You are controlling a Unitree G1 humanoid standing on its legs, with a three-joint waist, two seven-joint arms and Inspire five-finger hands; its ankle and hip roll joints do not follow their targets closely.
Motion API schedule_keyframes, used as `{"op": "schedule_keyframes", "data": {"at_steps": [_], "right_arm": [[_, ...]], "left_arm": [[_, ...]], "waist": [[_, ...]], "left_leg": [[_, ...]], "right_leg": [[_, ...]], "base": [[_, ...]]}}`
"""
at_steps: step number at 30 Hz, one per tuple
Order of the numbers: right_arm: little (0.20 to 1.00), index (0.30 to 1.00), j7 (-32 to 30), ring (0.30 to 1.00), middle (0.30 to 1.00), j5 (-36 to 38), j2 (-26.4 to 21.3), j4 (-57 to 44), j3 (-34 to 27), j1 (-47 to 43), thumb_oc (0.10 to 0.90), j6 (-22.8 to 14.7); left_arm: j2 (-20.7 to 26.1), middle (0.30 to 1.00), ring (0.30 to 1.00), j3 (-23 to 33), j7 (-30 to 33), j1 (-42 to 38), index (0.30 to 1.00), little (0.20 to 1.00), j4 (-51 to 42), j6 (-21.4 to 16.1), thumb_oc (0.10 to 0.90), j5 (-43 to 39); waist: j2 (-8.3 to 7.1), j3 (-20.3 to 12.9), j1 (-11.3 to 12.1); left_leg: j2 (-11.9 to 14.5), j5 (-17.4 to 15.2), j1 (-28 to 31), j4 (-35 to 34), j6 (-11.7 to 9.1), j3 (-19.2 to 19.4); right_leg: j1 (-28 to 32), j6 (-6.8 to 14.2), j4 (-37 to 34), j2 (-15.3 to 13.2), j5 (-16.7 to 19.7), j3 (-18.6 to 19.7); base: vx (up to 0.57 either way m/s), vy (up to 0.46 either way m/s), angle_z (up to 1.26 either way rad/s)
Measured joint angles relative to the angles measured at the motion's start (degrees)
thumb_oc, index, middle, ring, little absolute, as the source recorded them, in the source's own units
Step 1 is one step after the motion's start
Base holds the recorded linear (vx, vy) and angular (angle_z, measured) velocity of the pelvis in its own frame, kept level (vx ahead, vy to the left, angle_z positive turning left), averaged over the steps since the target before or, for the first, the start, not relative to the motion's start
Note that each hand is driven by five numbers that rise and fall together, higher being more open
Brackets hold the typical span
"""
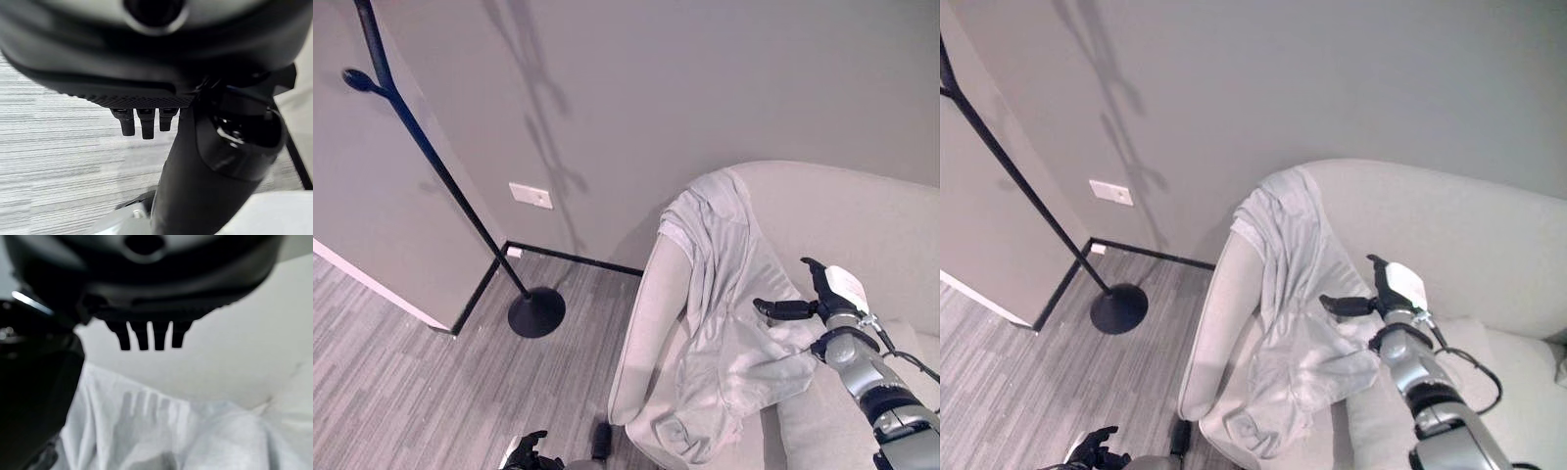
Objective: Hang the clothes on the sofa on the clothes rack.
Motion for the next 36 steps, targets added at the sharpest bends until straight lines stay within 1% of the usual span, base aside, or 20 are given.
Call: {"op": "schedule_keyframes", "data": {"at_steps": [3, 5, 7, 8, 9, 10, 13, 15, 17, 20, 21, 23, 25, 26, 27, 28, 29, 31, 33, 36], "right_arm": [[0.900, 0.900, -0.2, 0.900, 0.900, 0.6, 0.3, 3.0, 0.9, -2.5, 0.800, -0.1], [0.900, 0.900, -0.7, 0.900, 0.900, 0.9, 0.3, 5.0, 1.8, -4.0, 0.800, -0.5], [0.900, 0.900, -1.0, 0.900, 0.900, 1.0, 0.3, 6.6, 2.6, -5.4, 0.800, -0.8], [0.900, 0.900, -1.3, 0.900, 0.900, 1.0, 0.3, 7.9, 3.0, -6.9, 0.800, -0.8], [0.900, 0.900, -2.2, 0.900, 0.900, 1.0, 0.3, 11.1, 3.1, -9.2, 0.800, -0.9], [0.900, 0.900, -3.4, 0.900, 0.900, 1.7, 0.3, 13.3, 3.0, -11.1, 0.800, -0.5], [0.900, 0.900, -5.1, 0.900, 0.900, 2.6, 0.4, 13.0, 3.0, -11.5, 0.800, -0.6], [0.900, 0.900, -7.5, 0.900, 0.900, 2.8, 0.3, 12.9, 2.9, -12.9, 0.800, -0.6], [0.900, 0.900, -8.7, 0.900, 0.900, 3.2, 0.3, 12.9, 2.9, -14.1, 0.800, -0.6], [0.900, 0.900, -8.7, 0.900, 0.900, 4.6, 0.3, 12.8, 2.5, -15.5, 0.800, -0.7], [0.900, 0.900, -8.7, 0.900, 0.900, 5.7, 0.3, 12.8, 2.4, -15.7, 0.800, -0.7], [0.900, 0.900, -8.7, 0.900, 0.900, 6.5, 0.5, 13.2, 2.5, -16.3, 0.800, -0.9], [0.900, 0.900, -7.4, 0.900, 0.900, 10.6, 1.1, 15.7, 3.8, -19.3, 0.800, -1.0], [0.825, 0.825, -6.3, 0.825, 0.825, 11.8, 1.1, 15.9, 4.3, -19.6, 0.750, -1.0], [0.780, 0.780, -5.0, 0.780, 0.780, 12.6, 1.2, 16.0, 5.4, -19.9, 0.720, -0.9], [0.538, 0.538, -3.2, 0.538, 0.538, 13.2, 1.6, 16.1, 7.9, -21.0, 0.558, -0.9], [0.300, 0.300, -2.0, 0.300, 0.300, 13.3, 2.8, 16.8, 8.9, -22.5, 0.400, -1.0], [0.300, 0.300, 0.6, 0.300, 0.300, 13.4, 5.0, 20.1, 11.1, -24.3, 0.400, -0.9], [0.300, 0.300, 1.8, 0.300, 0.300, 13.1, 5.3, 20.5, 11.9, -24.2, 0.400, -0.8], [0.300, 0.300, 1.9, 0.300, 0.300, 13.5, 5.3, 19.9, 8.9, -22.7, 0.400, -0.7]], "left_arm": [[-0.1, 0.900, 0.900, -0.6, 0.4, -0.5, 0.900, 0.900, -0.3, 0.0, 0.800, 0.8], [-0.1, 0.900, 0.900, -1.0, 1.1, -0.8, 0.900, 0.900, -0.4, -0.1, 0.800, 0.9], [-0.1, 0.900, 0.900, -1.2, 1.2, -0.8, 0.900, 0.900, -0.4, -0.1, 0.800, 0.9], [-0.1, 0.900, 0.900, -1.2, 1.4, -1.1, 0.900, 0.900, -0.6, -0.1, 0.800, 1.0], [-0.1, 0.900, 0.900, -3.0, 2.5, -1.8, 0.900, 0.900, -1.0, -0.3, 0.800, 2.0], [-0.1, 0.900, 0.900, -5.1, 3.3, -2.4, 0.900, 0.900, -1.2, -0.4, 0.800, 2.4], [-0.1, 0.900, 0.900, -6.4, 4.2, -2.5, 0.900, 0.900, -2.1, -0.4, 0.800, 3.7], [0.1, 0.900, 0.900, -7.5, 5.8, -3.0, 0.900, 0.900, -3.3, -0.5, 0.800, 5.0], [1.2, 0.900, 0.900, -10.3, 7.0, -4.1, 0.900, 0.900, -5.2, -0.5, 0.800, 6.6], [1.8, 0.900, 0.900, -11.9, 8.3, -5.0, 0.900, 0.900, -7.8, -0.5, 0.800, 8.8], [2.0, 0.900, 0.900, -12.3, 8.4, -5.7, 0.900, 0.900, -7.9, -0.6, 0.800, 9.3], [2.0, 0.900, 0.900, -12.9, 8.5, -6.0, 0.900, 0.900, -8.5, -0.6, 0.800, 9.6], [2.2, 0.900, 0.900, -12.8, 8.6, -6.9, 0.900, 0.900, -8.6, -1.5, 0.800, 9.8], [2.1, 0.900, 0.900, -12.8, 8.6, -7.4, 0.900, 0.900, -8.5, -1.6, 0.800, 9.8], [2.1, 0.900, 0.900, -12.8, 8.5, -7.6, 0.900, 0.900, -8.5, -1.7, 0.800, 9.8], [2.1, 0.900, 0.900, -12.8, 8.5, -7.7, 0.900, 0.900, -8.5, -1.7, 0.800, 9.8], [2.1, 0.900, 0.900, -12.8, 8.5, -7.9, 0.900, 0.900, -8.4, -1.7, 0.800, 9.8], [2.5, 0.900, 0.900, -12.4, 8.4, -8.4, 0.900, 0.900, -9.1, -1.8, 0.800, 9.8], [2.7, 0.900, 0.900, -12.3, 8.4, -8.4, 0.900, 0.900, -9.9, -1.8, 0.800, 9.8], [2.8, 0.900, 0.900, -12.3, 8.4, -8.5, 0.900, 0.900, -10.3, -1.8, 0.800, 9.9]], "waist": [[0.83, 2.1, 1.3], [1.46, 3.4, 1.7], [1.95, 3.9, 1.9], [2.38, 5.0, 2.1], [2.91, 6.1, 2.2], [3.43, 6.7, 3.0], [3.50, 7.4, 3.2], [3.53, 8.6, 3.2], [3.61, 9.0, 3.2], [4.10, 9.9, 3.3], [4.48, 10.8, 3.5], [4.80, 11.3, 4.0], [5.09, 11.5, 4.5], [5.08, 11.8, 4.7], [5.05, 12.1, 4.9], [4.95, 12.3, 5.0], [4.81, 12.4, 5.3], [4.36, 12.7, 6.1], [4.21, 12.8, 6.2], [4.17, 12.8, 6.0]], "left_leg": [[0.1, 0.5, -1.4, 0.0, -0.2, -0.2], [0.1, 0.6, -1.9, 0.0, -0.3, -0.5], [0.0, 0.7, -3.1, 0.0, -0.4, -1.0], [0.0, 1.0, -3.8, 0.0, -0.3, -1.2], [0.0, 1.2, -4.9, 0.0, -0.5, -1.5], [-0.1, 1.3, -6.1, 0.0, -0.5, -1.5], [-0.3, 1.4, -6.2, 0.0, -0.5, -1.5], [-0.4, 1.4, -6.3, 0.0, -0.5, -1.5], [-0.4, 1.4, -7.2, 0.0, -0.5, -1.7], [-0.3, 1.4, -8.2, 0.0, -0.5, -1.8], [-0.5, 1.4, -8.3, 0.0, -0.5, -1.8], [-0.5, 1.4, -8.6, 0.0, -0.5, -1.9], [-0.2, 1.8, -11.1, 0.0, -0.5, -1.9], [-0.2, 2.0, -11.6, 0.0, -0.4, -1.9], [-0.2, 2.0, -11.7, 0.0, -0.4, -1.9], [-0.3, 2.0, -11.7, 0.0, -0.4, -1.9], [-0.4, 2.0, -11.7, 0.0, -0.4, -1.9], [-0.2, 2.0, -11.7, 0.0, -0.4, -2.0], [-0.3, 2.0, -11.7, 0.0, -0.4, -2.4], [-0.5, 2.1, -11.6, 0.0, -0.3, -2.9]], "right_leg": [[-1.3, 0.0, 0.0, 0.2, 0.2, -0.2], [-1.6, 0.0, 0.0, 0.2, 0.2, -0.5], [-2.7, 0.1, 0.0, 0.2, 0.2, -0.9], [-3.2, 0.0, 0.0, 0.2, 0.3, -1.2], [-4.3, 0.0, 0.0, 0.2, 0.5, -1.5], [-5.3, -0.1, 0.0, 0.2, 0.7, -1.5], [-5.5, 0.0, 0.0, 0.1, 0.7, -1.6], [-5.5, 0.1, 0.0, -0.1, 0.6, -1.5], [-6.4, 0.2, 0.0, 0.0, 0.5, -1.6], [-7.3, 0.2, 0.0, 0.1, 0.5, -1.6], [-7.4, 0.2, 0.0, 0.0, 0.5, -1.7], [-7.7, 0.3, 0.0, 0.0, 0.4, -1.7], [-10.2, 0.2, 0.0, 0.2, 0.7, -1.6], [-10.8, 0.1, 0.0, 0.3, 0.8, -1.6], [-10.7, 0.2, 0.0, 0.2, 0.8, -1.7], [-10.7, 0.2, 0.0, 0.1, 0.8, -1.7], [-10.7, 0.2, 0.0, 0.1, 0.8, -1.6], [-10.7, 0.2, 0.0, 0.2, 0.8, -1.6], [-10.6, 0.3, 0.0, 0.3, 0.8, -1.9], [-10.3, 0.3, 0.0, 0.1, 0.8, -2.4]], "base": [[-0.05, -0.014, 0.04], [-0.02, -0.011, 0.08], [-0.02, -0.012, 0.11], [-0.01, -0.015, 0.13], [0.01, -0.006, 0.12], [0.01, -0.011, 0.09], [0.00, 0.000, 0.00], [0.01, -0.007, 0.02], [0.00, -0.008, 0.02], [0.00, 0.000, 0.00], [0.00, -0.007, 0.04], [0.00, -0.005, -0.02], [0.00, -0.003, -0.02], [0.00, 0.000, 0.04], [0.00, 0.001, 0.04], [0.00, 0.000, 0.00], [0.00, 0.000, 0.00], [0.00, -0.001, 0.02], [0.00, -0.001, 0.08], [-0.01, -0.009, 0.09]]}}
